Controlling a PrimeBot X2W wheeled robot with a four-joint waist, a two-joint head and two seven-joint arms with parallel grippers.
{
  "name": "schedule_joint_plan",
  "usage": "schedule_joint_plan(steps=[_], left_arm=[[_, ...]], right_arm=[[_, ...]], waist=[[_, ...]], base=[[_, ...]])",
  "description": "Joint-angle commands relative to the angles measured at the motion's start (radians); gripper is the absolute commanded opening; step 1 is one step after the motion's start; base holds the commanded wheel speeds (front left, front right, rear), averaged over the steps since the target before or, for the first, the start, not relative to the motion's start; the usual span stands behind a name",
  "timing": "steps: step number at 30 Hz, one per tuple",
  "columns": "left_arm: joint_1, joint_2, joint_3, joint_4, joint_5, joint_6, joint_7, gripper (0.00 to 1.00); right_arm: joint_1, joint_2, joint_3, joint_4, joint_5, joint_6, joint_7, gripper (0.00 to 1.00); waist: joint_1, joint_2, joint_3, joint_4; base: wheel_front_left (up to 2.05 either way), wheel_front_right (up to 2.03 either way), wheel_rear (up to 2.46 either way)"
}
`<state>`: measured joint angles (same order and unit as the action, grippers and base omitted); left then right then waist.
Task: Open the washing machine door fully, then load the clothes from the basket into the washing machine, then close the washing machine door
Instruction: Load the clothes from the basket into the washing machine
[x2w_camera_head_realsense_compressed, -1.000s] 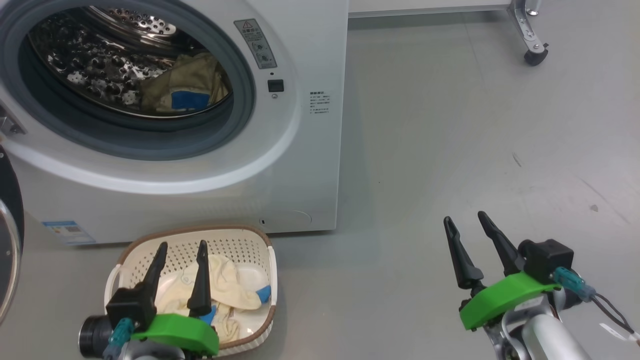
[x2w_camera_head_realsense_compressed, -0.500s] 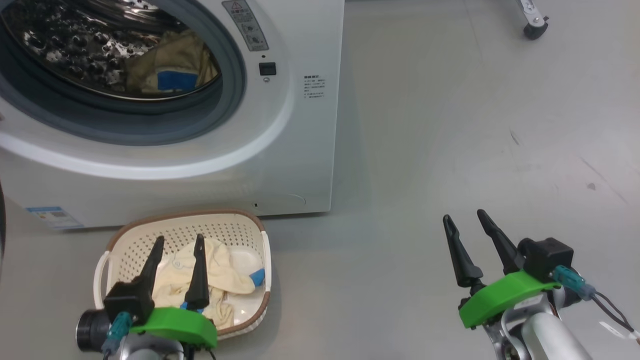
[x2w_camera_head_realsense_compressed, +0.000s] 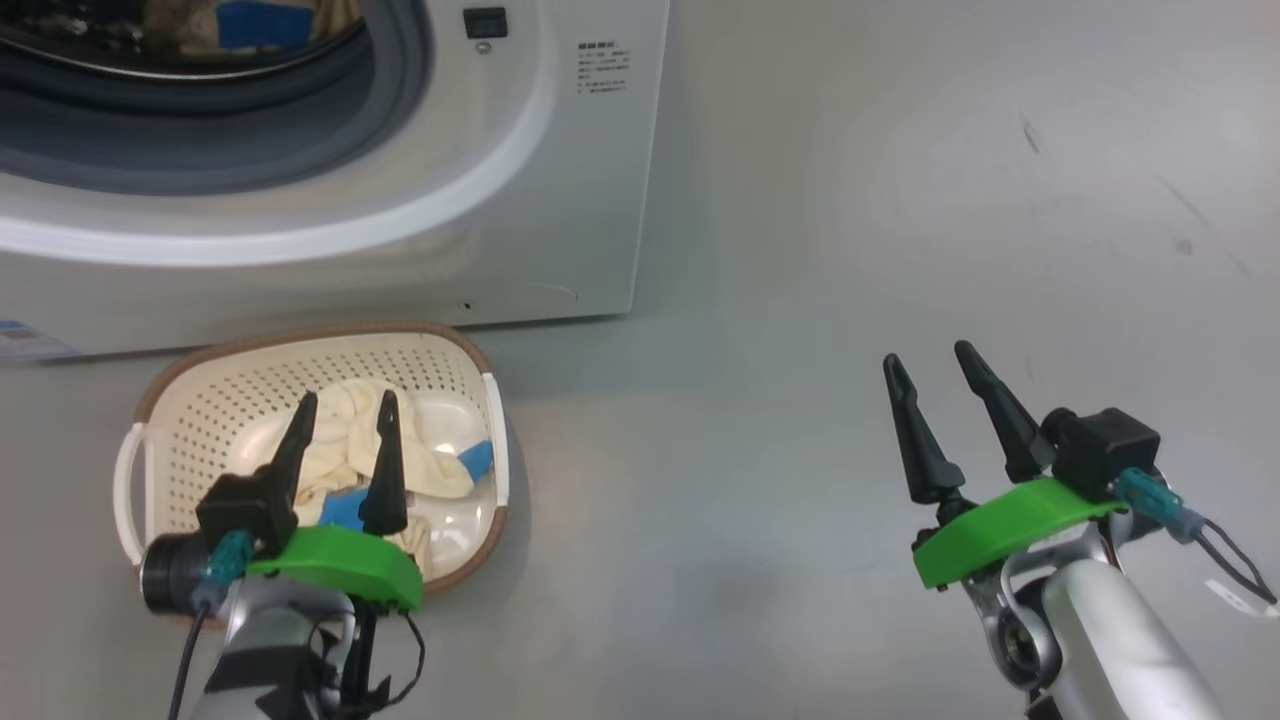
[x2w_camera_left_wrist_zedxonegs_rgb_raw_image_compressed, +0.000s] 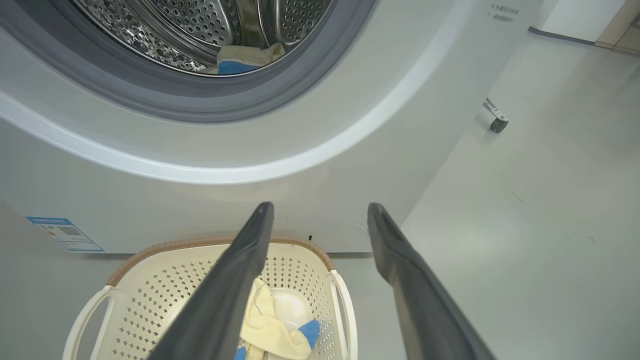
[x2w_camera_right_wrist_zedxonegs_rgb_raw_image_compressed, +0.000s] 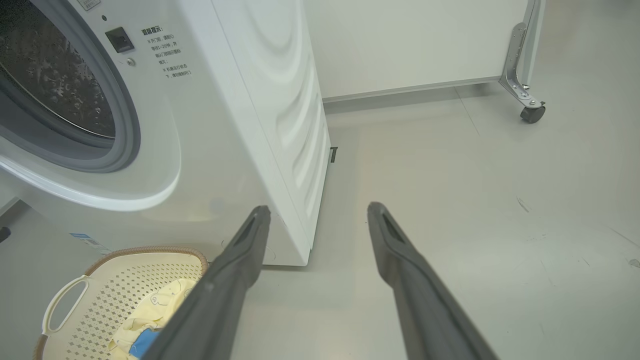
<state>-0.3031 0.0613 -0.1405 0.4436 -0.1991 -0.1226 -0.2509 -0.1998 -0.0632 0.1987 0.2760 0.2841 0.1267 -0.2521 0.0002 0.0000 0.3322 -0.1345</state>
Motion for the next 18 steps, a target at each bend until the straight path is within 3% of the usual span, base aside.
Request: schedule_joint_plan(steps=[1, 10, 18], left_arm=[[-0.049, 0.024, 0.037, -0.003, 0.008, 0.0, -0.011, 1.0], [-0.156, 0.075, 0.06, 0.114, 0.006, -0.004, -0.011, 1.0], [-0.276, 0.162, 0.083, 0.251, -0.001, -0.006, -0.011, 1.0]], right_arm=[[-0.037, 0.0, 0.017, -0.036, -0.006, 0.004, -0.01, 1.0], [-0.079, 0.009, 0.023, -0.053, -0.007, 0.004, -0.01, 1.0], [-0.11, 0.012, 0.035, -0.078, 0.024, 0.004, -0.01, 1.0]], waist=[[-0.0002, 0.0, 0.069, -0.025], [-0.0002, 0.0, 0.196, -0.08], [-0.0002, 0.0, 0.314, -0.152]], base=[[0.0, 0.0, 0.0], [0.0, 0.0, 0.0], [0.0, 0.0, 0.0]])
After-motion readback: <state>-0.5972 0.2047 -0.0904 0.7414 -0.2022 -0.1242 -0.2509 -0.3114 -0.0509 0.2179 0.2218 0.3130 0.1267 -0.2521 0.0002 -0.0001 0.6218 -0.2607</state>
